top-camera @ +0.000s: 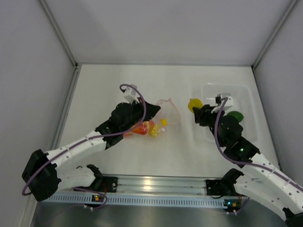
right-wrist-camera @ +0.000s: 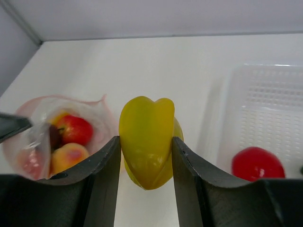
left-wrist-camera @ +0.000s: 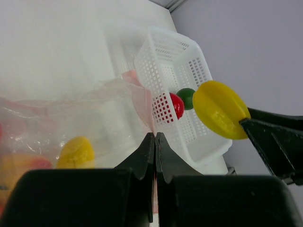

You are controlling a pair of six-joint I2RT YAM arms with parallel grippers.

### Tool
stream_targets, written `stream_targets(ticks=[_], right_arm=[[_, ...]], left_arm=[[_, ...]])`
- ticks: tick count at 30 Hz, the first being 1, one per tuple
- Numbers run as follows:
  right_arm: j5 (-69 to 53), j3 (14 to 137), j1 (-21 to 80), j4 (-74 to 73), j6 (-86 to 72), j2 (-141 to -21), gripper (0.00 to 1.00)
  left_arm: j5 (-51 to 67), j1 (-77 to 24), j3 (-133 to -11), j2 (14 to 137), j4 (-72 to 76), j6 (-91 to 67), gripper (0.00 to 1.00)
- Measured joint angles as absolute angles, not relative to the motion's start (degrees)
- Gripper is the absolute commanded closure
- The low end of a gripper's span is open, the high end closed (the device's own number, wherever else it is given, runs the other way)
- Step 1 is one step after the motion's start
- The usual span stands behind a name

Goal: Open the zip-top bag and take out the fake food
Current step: Place the fake fruit in the bin.

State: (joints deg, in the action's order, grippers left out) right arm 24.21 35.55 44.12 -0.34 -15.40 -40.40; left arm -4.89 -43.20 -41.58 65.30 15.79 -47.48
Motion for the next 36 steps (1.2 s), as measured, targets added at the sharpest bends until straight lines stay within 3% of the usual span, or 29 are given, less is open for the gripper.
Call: stream_targets(ticks=[9, 17, 20, 21, 25, 31, 36], right_arm=[[21.3, 44.2, 16.8, -5.9, -15.7, -58.5, 0.83], [16.0, 53.9, 4.5, -8.0, -16.6, -79.7, 0.77], [15.2, 55.0, 2.8, -9.1, -17.1, -83.0, 0.55], [15.1, 55.4, 2.5, -9.6, -17.1, -83.8, 0.39], [14.9, 56.1, 2.2, -10.8, -17.8, -84.6, 0.03], [12.4, 55.2, 2.2, -12.6, -18.3, -79.3, 0.01], [-1.5, 47.5, 2.2, -9.1, -22.2, -64.8, 0.02]], left_arm=[[-3.6, -43.2, -41.6, 65.2, 15.4, -47.9, 1.00], [-1.5, -43.2, -41.6, 64.4, 15.2, -47.8, 1.00], [-0.6, -43.2, -41.6, 64.0, 15.1, -47.4, 1.00], [-0.3, -43.2, -41.6, 63.9, 15.0, -47.2, 1.00], [0.4, -43.1, -41.6, 63.2, 14.6, -46.3, 1.00], [0.9, -43.1, -41.6, 62.5, 13.6, -45.5, 1.00], [2.1, -43.0, -41.6, 62.5, 13.1, -45.3, 1.00]])
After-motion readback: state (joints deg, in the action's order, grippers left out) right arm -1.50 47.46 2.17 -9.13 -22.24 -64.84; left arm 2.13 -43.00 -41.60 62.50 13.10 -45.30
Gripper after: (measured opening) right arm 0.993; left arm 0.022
